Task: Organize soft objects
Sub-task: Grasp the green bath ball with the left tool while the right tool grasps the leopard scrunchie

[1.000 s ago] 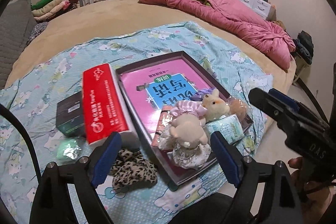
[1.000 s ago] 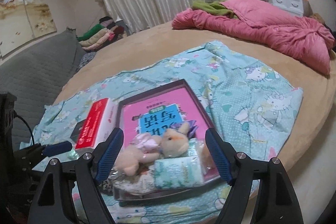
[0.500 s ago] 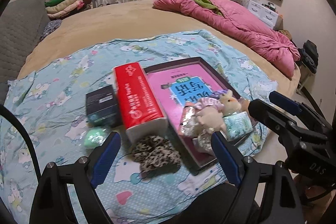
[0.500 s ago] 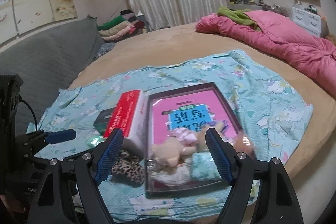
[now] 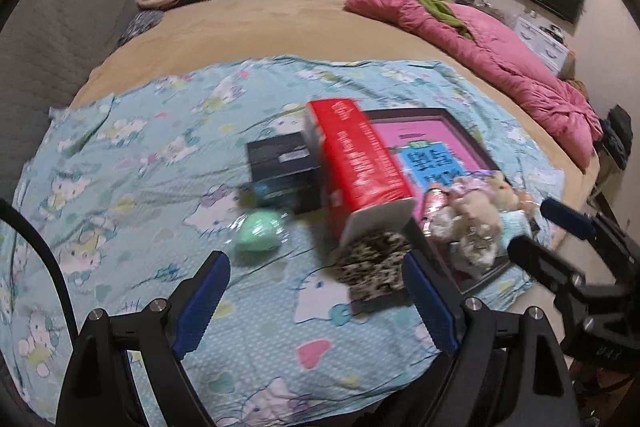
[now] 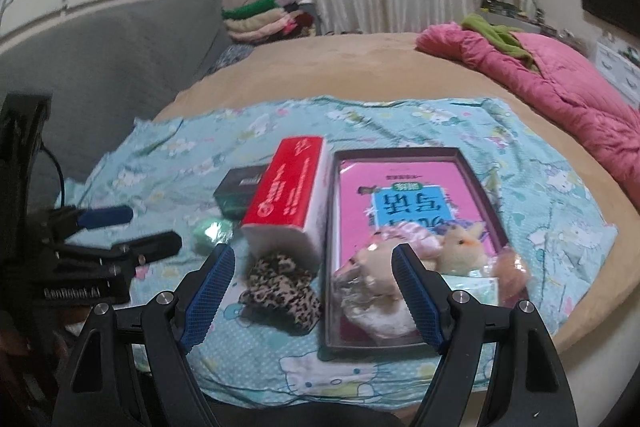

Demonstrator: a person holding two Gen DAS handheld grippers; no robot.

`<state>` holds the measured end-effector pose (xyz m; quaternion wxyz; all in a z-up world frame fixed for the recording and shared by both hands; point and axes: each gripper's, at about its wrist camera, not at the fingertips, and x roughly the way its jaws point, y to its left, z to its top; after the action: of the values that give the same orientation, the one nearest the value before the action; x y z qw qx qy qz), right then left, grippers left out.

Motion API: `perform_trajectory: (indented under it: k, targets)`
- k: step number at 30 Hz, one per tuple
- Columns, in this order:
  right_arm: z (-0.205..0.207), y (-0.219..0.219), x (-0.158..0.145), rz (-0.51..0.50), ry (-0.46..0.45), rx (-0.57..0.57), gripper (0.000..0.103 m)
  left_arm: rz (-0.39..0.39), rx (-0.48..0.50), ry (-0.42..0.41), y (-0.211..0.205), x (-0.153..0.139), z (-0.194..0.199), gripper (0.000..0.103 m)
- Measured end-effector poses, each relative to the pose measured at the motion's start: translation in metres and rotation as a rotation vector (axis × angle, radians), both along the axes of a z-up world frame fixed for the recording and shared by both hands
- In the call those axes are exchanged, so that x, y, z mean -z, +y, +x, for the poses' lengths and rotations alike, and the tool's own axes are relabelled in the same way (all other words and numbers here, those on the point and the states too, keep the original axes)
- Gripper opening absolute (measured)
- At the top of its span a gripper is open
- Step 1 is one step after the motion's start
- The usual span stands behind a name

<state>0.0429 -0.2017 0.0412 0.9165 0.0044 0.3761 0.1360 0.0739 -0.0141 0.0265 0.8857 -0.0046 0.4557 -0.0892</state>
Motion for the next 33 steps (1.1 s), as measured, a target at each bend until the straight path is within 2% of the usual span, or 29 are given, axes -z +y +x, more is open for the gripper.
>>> perform_trajectory:
  k: [10,15,18,26,27,29,31,33]
  targets:
    - [0.016,0.056,0.057,-0.115,0.103,-0.110,0.082,-0.050,-0.083,0.068,0.043,0.042,0.014,0.087]
    - [0.026,0.082,0.086,-0.266,0.117,-0.159,0.082,-0.088,-0.107,0.094,0.054,0.061,0.026,0.087]
    - [0.034,0.089,0.100,-0.320,0.131,-0.163,0.082,-0.099,-0.121,0.110,0.059,0.073,0.036,0.087]
    - [0.056,0.091,0.130,-0.359,0.206,-0.145,0.082,-0.177,-0.138,0.154,0.066,0.103,0.067,0.087]
    - [0.058,0.091,0.133,-0.365,0.210,-0.140,0.081,-0.184,-0.134,0.153,0.065,0.105,0.069,0.087]
    - [0.061,0.091,0.136,-0.361,0.224,-0.139,0.064,-0.190,-0.134,0.159,0.065,0.108,0.076,0.087]
    - [0.064,0.089,0.139,-0.359,0.233,-0.133,0.057,-0.191,-0.134,0.163,0.064,0.113,0.083,0.087]
    - [0.068,0.087,0.143,-0.345,0.248,-0.135,0.044,-0.192,-0.137,0.170,0.064,0.116,0.088,0.087]
